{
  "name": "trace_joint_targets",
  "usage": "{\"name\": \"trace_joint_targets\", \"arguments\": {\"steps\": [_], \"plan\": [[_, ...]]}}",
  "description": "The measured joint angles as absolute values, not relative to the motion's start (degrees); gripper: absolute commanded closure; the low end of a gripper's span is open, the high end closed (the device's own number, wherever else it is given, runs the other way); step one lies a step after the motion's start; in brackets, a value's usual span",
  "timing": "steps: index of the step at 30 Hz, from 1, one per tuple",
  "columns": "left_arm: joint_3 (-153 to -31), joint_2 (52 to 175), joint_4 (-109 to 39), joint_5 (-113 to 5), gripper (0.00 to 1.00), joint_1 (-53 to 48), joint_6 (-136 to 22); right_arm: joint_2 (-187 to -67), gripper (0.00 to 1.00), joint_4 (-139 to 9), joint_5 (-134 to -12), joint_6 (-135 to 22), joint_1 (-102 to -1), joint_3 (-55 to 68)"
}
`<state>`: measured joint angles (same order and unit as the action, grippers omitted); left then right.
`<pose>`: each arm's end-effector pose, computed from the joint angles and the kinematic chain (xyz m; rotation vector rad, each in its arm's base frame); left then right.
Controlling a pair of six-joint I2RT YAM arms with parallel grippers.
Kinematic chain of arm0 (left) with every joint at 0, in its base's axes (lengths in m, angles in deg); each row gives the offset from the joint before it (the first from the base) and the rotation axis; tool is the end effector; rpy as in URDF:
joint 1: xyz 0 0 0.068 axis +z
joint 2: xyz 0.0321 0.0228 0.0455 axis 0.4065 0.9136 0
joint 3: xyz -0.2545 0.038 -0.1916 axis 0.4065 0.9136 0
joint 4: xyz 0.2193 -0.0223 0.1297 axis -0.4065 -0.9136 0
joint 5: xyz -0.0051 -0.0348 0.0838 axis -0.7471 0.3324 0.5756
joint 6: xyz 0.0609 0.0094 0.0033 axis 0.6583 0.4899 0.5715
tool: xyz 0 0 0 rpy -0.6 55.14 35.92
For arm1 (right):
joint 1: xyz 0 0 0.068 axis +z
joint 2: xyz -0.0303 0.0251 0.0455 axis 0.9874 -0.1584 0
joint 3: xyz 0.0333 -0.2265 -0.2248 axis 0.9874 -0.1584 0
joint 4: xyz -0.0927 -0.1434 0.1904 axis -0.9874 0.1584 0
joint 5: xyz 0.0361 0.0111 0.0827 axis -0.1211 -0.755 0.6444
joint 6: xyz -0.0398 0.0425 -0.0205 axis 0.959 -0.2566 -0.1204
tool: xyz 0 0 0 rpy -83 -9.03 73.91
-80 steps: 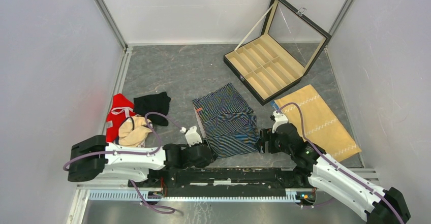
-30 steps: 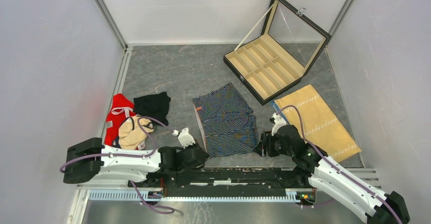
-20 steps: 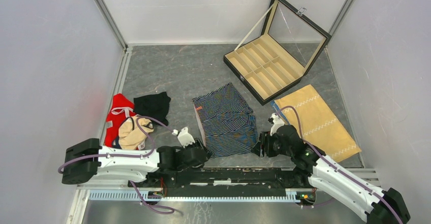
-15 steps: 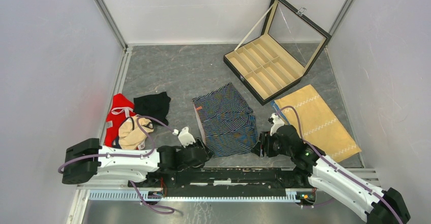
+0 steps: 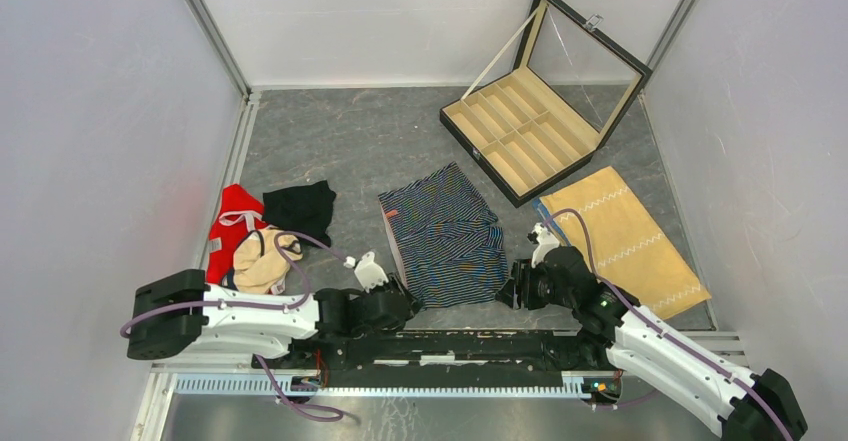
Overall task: Roll the underwear
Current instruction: Fold the underwear at the center of the board.
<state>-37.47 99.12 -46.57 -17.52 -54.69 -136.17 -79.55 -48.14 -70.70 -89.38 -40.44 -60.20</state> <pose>0.0516 -0.1451 0.1737 -0.4771 2.4609 -0.7683 0.0639 0.0655 0.1634 -0.1127 2.4630 0.8802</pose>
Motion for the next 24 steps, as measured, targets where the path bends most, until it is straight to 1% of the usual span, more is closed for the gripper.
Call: {"name": "trace_joint_targets", "arguments": {"steps": [3, 5, 7, 14, 16, 20, 21, 24], "plan": [[-36.33, 98.53, -45.85, -17.17, 0.74, -54.86, -137.02, -79.61, 0.50, -48.11, -70.87, -89.38, -40.44, -60.31], [-35.59, 97.91, -45.63, -16.82, 0.81, -54.86, -137.33, -79.66, 0.54, -48.11, -70.94, -89.38, -40.44, -60.36], [-34.87, 97.37, -45.53, -16.60, 0.86, -54.90, -137.68, -79.79, 0.58, -48.14, -71.03, -89.38, -40.44, -60.46], [-34.41, 97.15, -45.20, -15.84, 0.96, -55.17, -137.83, -80.36, 0.71, -48.44, -71.09, -89.41, -40.44, -60.86], [-34.34, 97.15, -45.02, -15.69, 0.98, -55.17, -137.83, -80.55, 0.78, -48.60, -71.09, -89.43, -40.44, -61.03], [-34.23, 97.13, -44.76, -15.47, 0.98, -55.17, -137.83, -80.82, 0.98, -48.62, -71.11, -89.41, -40.44, -61.25], [-34.23, 97.00, -44.76, -15.42, 0.98, -55.17, -137.83, -80.82, 1.00, -48.62, -71.11, -89.38, -40.44, -61.38], [-34.04, 96.25, -44.85, -15.05, 0.98, -55.17, -137.83, -80.73, 1.00, -48.64, -71.11, -89.30, -40.44, -61.45]]}}
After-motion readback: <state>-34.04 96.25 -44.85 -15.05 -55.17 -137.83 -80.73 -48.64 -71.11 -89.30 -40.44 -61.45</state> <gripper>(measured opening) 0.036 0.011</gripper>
